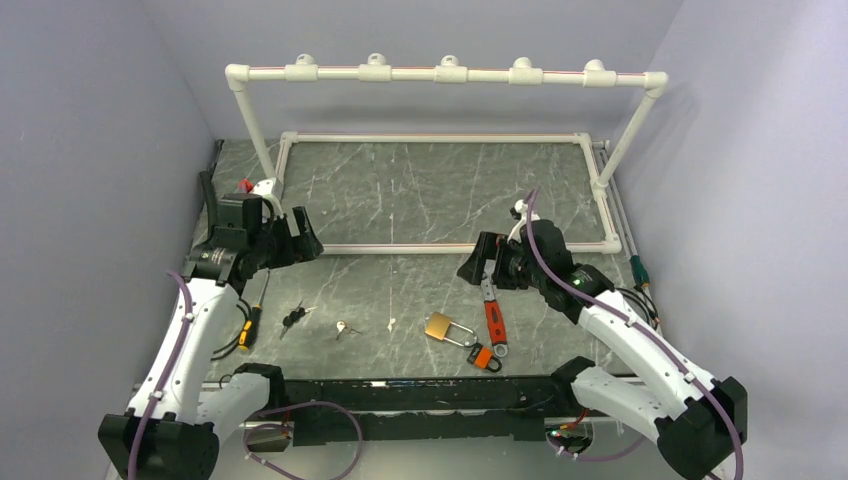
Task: Unlock with the key
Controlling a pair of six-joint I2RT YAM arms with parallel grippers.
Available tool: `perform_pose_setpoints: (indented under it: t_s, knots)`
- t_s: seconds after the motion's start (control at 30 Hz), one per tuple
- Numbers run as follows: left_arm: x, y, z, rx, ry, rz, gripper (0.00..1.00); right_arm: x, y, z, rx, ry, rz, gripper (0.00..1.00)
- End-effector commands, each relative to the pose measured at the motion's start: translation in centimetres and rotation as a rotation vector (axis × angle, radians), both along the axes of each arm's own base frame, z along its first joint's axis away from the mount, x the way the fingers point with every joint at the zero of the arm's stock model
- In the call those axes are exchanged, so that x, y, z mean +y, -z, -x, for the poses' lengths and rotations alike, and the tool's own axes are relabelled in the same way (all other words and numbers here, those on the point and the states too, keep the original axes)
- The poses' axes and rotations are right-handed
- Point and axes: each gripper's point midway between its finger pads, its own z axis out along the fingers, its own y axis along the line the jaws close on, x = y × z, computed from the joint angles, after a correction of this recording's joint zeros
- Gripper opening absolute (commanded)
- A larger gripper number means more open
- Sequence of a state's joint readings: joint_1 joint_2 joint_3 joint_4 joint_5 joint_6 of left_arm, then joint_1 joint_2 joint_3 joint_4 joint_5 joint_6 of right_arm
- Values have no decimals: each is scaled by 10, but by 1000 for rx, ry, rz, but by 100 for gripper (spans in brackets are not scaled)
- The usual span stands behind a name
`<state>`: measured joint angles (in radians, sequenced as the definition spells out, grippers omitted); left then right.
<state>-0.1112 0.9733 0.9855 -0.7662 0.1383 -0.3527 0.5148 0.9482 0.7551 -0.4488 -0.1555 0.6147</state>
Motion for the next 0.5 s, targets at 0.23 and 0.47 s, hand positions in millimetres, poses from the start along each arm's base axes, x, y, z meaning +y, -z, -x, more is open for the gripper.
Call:
perform_pose_setpoints:
  t_s: [0.23,0.47]
  knots:
    - [-21,-3,-3,-44,109,15,84,8,36,54,191,60,52,98]
    - [-19,9,4,25,57,-12,79,51,55,56,224,71,132,95]
